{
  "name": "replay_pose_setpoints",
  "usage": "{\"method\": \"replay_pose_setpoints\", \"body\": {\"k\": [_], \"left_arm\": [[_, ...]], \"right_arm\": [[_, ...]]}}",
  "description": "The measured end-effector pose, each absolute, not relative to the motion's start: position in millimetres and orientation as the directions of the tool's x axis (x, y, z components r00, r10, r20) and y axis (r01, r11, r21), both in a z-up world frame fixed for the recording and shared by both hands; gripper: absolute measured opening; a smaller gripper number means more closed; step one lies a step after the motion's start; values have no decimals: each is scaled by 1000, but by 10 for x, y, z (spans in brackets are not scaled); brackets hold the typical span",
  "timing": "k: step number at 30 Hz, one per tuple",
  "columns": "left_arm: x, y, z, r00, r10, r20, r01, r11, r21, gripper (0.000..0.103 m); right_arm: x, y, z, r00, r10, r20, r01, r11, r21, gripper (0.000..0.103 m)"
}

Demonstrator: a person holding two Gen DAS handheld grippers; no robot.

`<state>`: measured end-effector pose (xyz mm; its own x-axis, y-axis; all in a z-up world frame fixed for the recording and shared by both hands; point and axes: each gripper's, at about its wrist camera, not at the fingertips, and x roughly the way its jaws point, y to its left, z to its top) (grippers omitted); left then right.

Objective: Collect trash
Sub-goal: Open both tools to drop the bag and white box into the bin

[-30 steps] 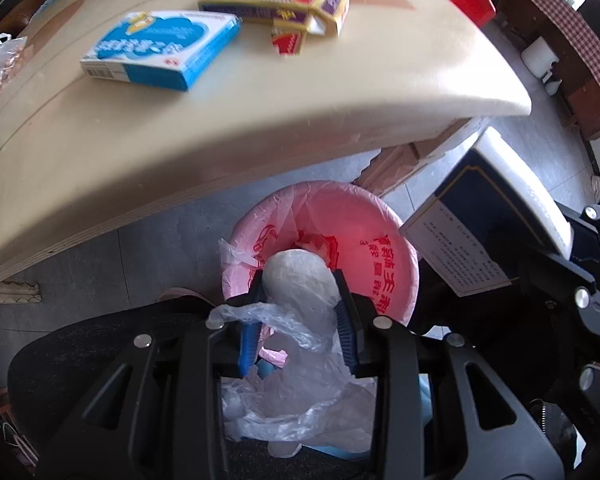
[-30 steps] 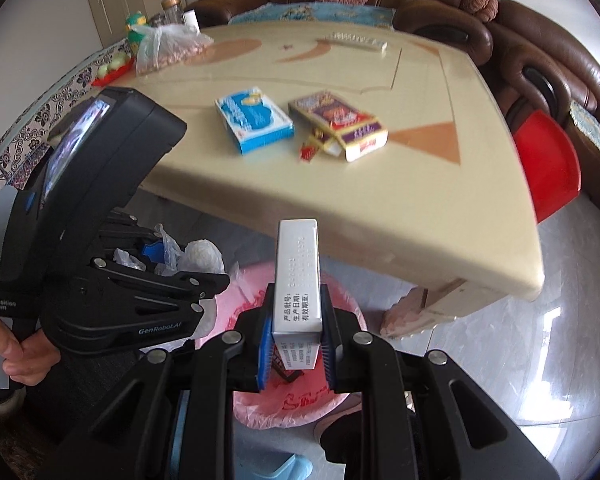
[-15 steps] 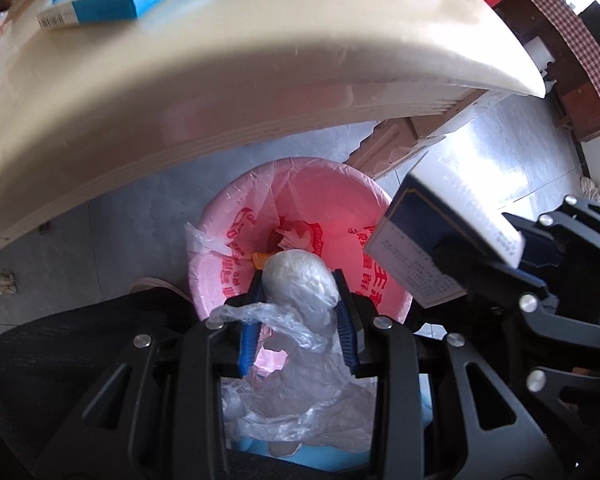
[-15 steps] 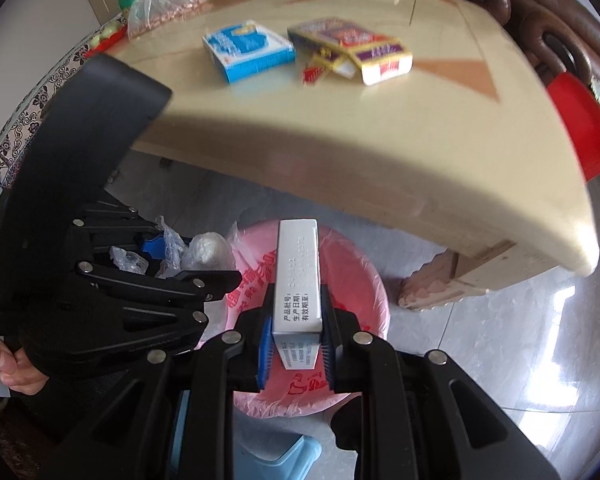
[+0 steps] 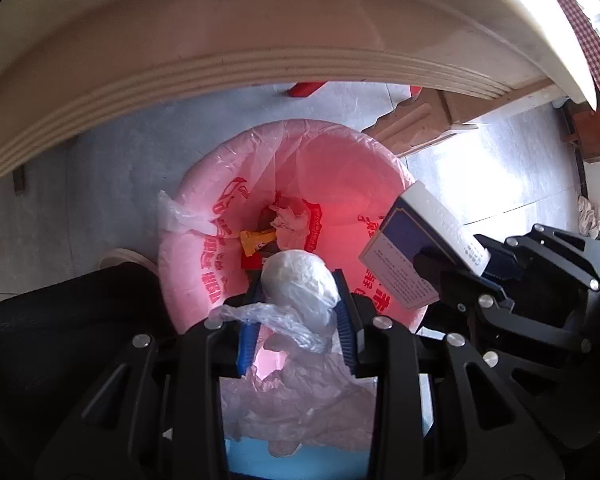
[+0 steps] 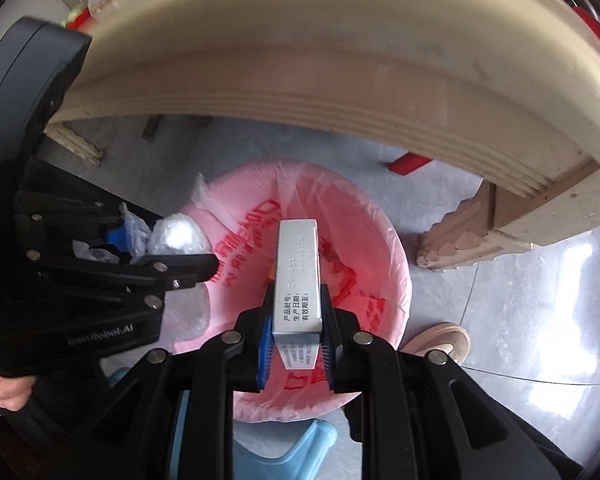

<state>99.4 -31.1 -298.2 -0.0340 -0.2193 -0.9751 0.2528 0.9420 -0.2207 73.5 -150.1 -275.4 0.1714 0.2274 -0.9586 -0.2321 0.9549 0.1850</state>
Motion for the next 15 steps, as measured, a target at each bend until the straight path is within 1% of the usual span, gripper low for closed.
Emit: {"method": "replay_pose_setpoints", "body": {"k": [4, 10, 13, 14, 15], "left_arm": [[1048, -336, -3153, -79, -231, -970, 223, 944, -243, 33], [1088, -350, -3321, -97, -205, -974, 202, 954, -221, 34], [1122, -312, -3365, -114, -214, -970, 165, 959, -231, 49], [1144, -285, -3384, -124, -213, -969, 140, 963, -230, 62], [1167, -257, -3405, -124, -212, -969, 125, 966, -227, 67]], "right_arm": [[783, -1526, -2865, 154, 219, -963, -223, 958, 182, 20], [858, -1551, -2991, 120, 224, -967, -213, 957, 195, 20], [868, -1541, -3012, 118, 228, -966, -216, 956, 199, 22], [874, -1544, -3013, 120, 236, -964, -213, 955, 208, 25], [880, -1552, -3028, 118, 242, -963, -210, 954, 213, 37]]}}
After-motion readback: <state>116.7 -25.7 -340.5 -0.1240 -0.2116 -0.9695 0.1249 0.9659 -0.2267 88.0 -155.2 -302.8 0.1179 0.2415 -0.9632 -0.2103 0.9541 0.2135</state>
